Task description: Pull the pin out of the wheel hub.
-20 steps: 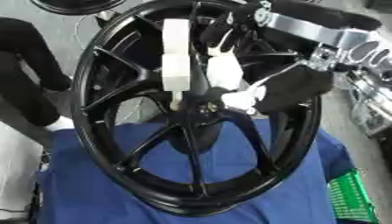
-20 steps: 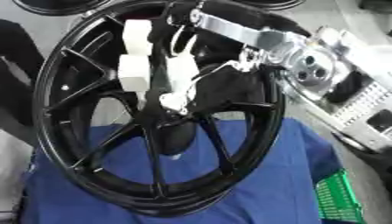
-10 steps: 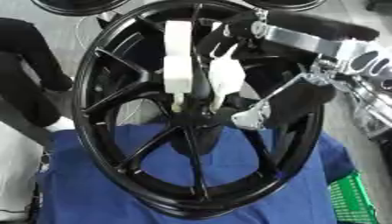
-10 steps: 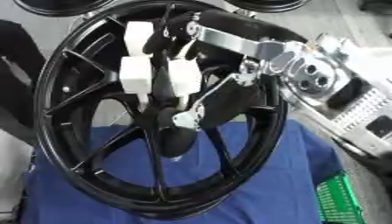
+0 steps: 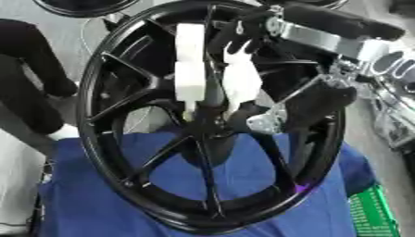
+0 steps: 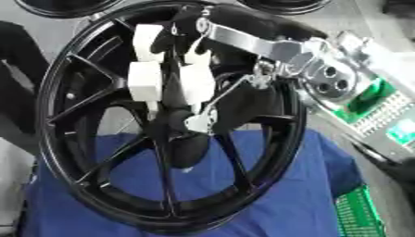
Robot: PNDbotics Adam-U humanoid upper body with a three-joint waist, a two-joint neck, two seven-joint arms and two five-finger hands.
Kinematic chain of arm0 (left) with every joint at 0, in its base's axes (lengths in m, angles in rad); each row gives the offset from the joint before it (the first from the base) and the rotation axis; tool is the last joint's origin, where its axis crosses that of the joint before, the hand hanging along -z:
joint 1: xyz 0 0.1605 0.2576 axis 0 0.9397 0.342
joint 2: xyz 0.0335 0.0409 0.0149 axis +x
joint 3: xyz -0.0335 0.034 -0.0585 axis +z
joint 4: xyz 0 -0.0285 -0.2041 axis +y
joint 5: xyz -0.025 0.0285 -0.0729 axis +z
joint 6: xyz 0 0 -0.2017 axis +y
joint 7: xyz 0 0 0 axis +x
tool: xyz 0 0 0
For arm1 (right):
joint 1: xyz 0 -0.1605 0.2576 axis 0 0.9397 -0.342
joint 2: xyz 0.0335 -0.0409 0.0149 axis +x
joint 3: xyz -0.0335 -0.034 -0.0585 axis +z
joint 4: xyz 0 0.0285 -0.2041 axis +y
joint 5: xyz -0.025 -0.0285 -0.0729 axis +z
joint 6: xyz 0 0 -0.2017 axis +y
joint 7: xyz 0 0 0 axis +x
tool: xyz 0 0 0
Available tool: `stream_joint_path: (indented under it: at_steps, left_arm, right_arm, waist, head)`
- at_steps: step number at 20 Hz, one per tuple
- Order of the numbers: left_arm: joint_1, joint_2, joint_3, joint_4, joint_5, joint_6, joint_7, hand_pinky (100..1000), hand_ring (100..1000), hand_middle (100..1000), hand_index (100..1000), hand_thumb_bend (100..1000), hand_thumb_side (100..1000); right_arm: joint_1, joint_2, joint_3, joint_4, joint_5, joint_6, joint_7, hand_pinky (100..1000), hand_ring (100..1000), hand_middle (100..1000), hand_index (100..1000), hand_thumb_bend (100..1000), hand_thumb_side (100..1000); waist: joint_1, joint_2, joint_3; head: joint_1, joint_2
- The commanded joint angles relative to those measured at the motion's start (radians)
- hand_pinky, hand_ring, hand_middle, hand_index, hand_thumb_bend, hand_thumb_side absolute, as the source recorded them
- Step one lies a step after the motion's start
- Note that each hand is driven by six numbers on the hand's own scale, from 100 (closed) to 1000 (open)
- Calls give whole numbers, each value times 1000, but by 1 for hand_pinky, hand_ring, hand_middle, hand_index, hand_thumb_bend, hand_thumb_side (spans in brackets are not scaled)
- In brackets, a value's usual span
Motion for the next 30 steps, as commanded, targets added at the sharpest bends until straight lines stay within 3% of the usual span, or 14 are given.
stream_joint_path:
  at_steps: [1, 9, 30]
  left_arm:
    - [-12, 16, 4, -16, -2, 0, -5, 910, 867, 868, 831, 376, 790]
    - [-12, 16, 5, -15, -3, 0, -5, 910, 867, 868, 831, 373, 793]
    - [-21, 20, 4, -18, -4, 1, -9, 913, 866, 868, 830, 367, 795]
  right_arm:
    - [-17, -27, -20, -11, 26, 4, -3, 808, 800, 775, 809, 464, 167]
    - [-12, -27, -14, 12, 55, 11, 2, 802, 784, 759, 795, 479, 183]
    - [2, -30, 10, 134, 74, -92, 17, 790, 772, 746, 785, 460, 143]
  waist:
    - [2, -14, 0]
    - [2, -6, 5]
    - [1, 2, 17]
  head:
    - [-4, -13]
    - [-11, -24]
    - [-12, -18]
